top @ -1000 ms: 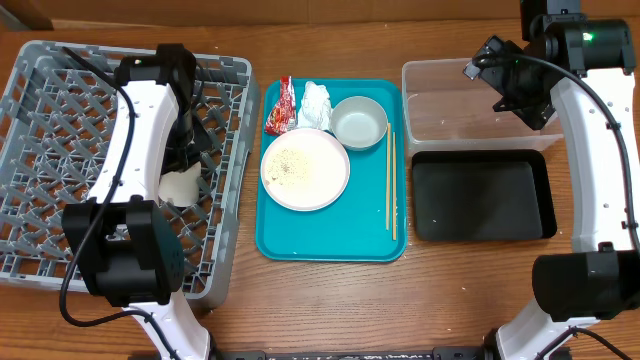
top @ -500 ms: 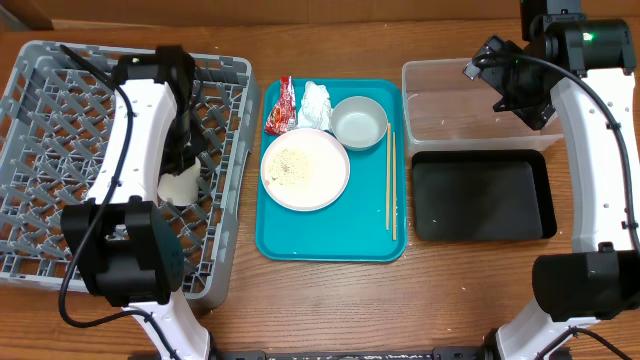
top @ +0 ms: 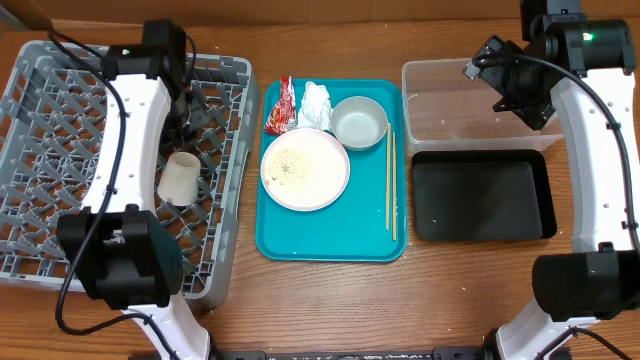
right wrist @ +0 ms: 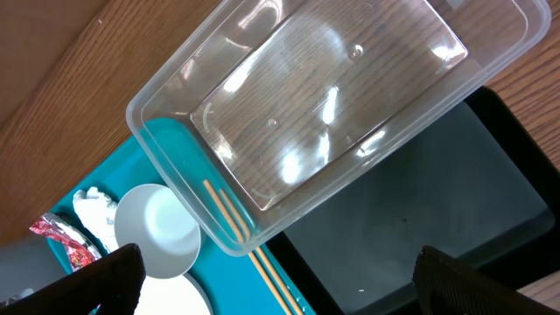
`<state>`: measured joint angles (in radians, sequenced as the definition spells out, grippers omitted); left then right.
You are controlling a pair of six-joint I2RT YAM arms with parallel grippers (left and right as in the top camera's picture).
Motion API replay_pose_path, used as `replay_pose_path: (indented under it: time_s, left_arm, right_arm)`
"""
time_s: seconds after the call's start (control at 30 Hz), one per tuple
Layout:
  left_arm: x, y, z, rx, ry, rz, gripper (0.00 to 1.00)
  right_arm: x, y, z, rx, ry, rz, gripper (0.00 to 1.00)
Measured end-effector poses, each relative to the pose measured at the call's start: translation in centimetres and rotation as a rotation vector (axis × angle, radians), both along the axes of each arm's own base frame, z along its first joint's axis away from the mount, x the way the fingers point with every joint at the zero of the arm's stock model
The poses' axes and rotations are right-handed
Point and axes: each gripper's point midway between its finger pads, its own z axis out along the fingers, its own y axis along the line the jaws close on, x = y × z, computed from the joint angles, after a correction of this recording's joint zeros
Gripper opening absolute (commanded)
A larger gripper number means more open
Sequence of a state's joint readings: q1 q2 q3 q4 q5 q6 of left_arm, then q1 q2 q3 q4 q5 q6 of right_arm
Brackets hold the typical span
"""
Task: Sort waste into correct bins and load items into the dishwasher
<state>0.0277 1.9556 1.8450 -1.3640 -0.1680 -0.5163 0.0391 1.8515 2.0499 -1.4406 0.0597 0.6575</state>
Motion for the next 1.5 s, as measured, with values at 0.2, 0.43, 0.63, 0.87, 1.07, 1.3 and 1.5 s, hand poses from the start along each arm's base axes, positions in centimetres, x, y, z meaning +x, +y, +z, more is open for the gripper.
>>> replay_pose_path:
  time_s: [0.2,0.43,0.63,0.87,1.07,1.3,1.5]
  left_arm:
    - [-1.4,0.2,-2.0,0.009,0.099,0.002,0.04]
    - [-1.5,0.8,-2.0,0.028,0.1,0.011,0.04]
    - [-2.0,0.8,-2.8,0.027,0.124,0.012,0.04]
    - [-3.0,0.9,-3.4,0.034,0.164,0.011,0.04]
    - [-4.2,1.3,-3.2,0.062,0.213,0.016,0.04]
    - [-5.0,1.5,-3.1,0.071,0.247,0.015,0.04]
    - [-7.5,2.5,-1.4,0.124,0.356,0.01,0.04]
  right_arm:
    - [0.0,0.0,0.0,0.0,0.0,0.0,1.0]
    - [0.0,0.0,0.0,0.0,0.0,0.0,1.0]
    - [0.0,0.0,0.0,0.0,0.0,0.0,1.0]
    - [0.0,0.0,0.0,0.0,0.0,0.0,1.0]
    - [0.0,0.0,0.0,0.0,0.0,0.0,1.0]
    - [0.0,0.0,0.0,0.0,-0.001,0.0,1.0]
    - [0.0,0.0,0.0,0.0,0.0,0.0,1.0]
